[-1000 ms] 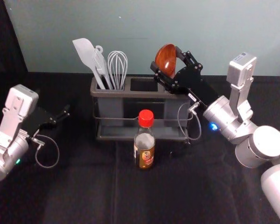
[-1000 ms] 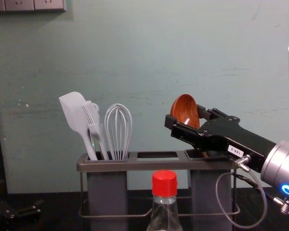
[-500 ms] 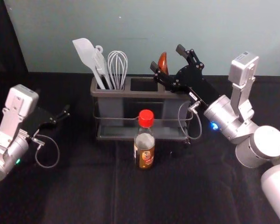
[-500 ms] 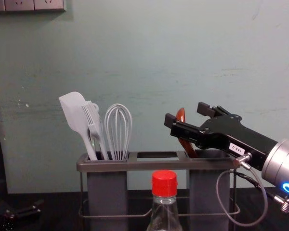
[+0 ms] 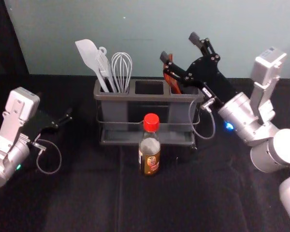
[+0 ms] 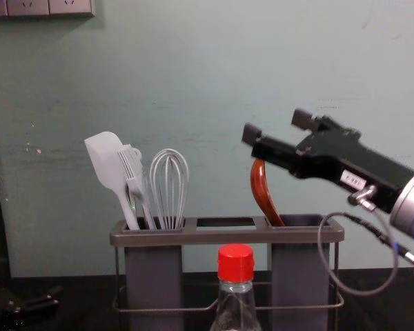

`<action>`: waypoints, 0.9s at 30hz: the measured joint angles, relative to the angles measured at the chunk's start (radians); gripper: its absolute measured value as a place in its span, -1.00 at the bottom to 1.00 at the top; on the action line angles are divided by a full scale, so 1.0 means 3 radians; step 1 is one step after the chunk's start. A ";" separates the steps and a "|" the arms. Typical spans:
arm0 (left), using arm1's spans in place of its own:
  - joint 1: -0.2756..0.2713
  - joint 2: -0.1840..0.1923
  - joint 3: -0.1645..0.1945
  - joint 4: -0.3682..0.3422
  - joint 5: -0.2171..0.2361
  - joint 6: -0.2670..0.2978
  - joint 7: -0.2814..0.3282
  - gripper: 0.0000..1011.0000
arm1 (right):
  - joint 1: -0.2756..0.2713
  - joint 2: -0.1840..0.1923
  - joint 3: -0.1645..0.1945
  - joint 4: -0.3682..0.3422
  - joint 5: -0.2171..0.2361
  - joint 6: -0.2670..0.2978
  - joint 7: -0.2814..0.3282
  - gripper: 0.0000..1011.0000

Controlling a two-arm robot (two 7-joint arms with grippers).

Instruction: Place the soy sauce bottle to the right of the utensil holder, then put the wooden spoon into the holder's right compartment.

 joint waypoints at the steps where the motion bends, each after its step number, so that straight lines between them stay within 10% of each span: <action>1: 0.0000 0.0000 0.0000 0.0000 0.0000 0.0000 0.0000 0.99 | 0.0000 0.0000 0.0000 0.0000 0.0000 0.0000 0.0000 0.99; 10: 0.0000 0.0000 0.0000 0.0000 0.0000 0.0000 0.0000 0.99 | -0.0268 0.0146 0.0101 -0.0484 0.0099 0.0136 -0.0047 0.99; 22: 0.0000 0.0000 0.0000 0.0000 0.0000 0.0000 0.0000 0.99 | -0.0824 0.0395 0.0210 -0.1260 0.0335 0.1129 -0.0394 0.99; 27: 0.0000 0.0000 0.0000 0.0000 0.0000 0.0000 0.0000 0.99 | -0.0964 0.0482 0.0208 -0.1391 0.0347 0.1233 -0.0420 0.99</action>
